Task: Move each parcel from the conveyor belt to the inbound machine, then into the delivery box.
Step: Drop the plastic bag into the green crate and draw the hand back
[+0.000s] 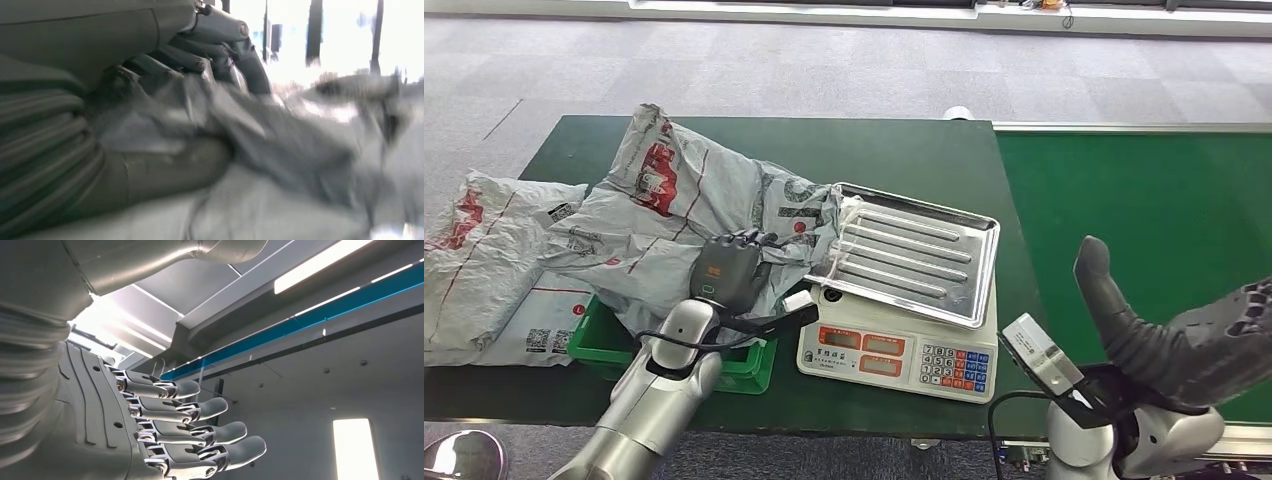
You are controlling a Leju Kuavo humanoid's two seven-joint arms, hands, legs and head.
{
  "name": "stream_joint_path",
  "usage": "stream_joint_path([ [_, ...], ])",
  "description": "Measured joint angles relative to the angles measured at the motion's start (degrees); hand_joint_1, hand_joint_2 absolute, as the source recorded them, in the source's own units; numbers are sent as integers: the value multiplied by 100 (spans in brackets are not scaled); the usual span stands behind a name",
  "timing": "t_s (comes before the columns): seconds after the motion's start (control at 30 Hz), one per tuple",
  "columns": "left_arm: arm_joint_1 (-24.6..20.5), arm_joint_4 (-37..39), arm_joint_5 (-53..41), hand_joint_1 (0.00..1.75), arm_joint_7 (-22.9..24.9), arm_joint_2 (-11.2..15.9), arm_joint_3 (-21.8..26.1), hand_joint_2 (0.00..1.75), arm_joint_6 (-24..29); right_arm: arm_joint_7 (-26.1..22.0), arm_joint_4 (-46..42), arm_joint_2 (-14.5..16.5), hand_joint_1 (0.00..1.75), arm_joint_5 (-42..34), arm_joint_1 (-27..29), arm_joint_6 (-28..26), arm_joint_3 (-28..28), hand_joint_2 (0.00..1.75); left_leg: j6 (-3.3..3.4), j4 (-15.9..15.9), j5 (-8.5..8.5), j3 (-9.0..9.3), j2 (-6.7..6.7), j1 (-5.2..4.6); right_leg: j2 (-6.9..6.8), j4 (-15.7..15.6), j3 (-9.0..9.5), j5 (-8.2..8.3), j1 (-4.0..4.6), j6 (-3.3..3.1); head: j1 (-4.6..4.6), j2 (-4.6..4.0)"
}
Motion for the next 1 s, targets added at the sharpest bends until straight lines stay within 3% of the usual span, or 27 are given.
stream_joint_path([
  [0.1,86,-207,278,0,-79,-35,115,175,490,38,0,0,0,25,1,0,0,175,-1,0,0,-3,2,0,3,0,-4,1,0,-1,0,0],
  [0.27,426,-1093,1575,0,-730,-126,470,175,1355,60,1,0,0,16,2,0,0,175,-2,0,-3,-13,4,0,8,0,-14,-1,1,-2,-1,0],
  [0.37,656,-1600,2181,0,-1010,-186,653,175,1609,67,7,0,0,-12,2,0,0,175,-4,0,-6,-16,2,0,4,0,-17,-6,1,-3,-1,0],
  [0.63,960,-2230,2433,0,-1165,-276,826,175,1662,67,54,0,0,-39,-1,0,0,175,-3,0,-6,-19,-1,0,0,0,-18,-8,1,-2,0,0],
  [1.0,1064,-2434,2484,0,-1208,-286,865,175,1662,65,86,0,0,-48,-5,0,0,175,-3,0,-6,-19,-2,0,1,0,-18,-7,1,-3,0,0],
])
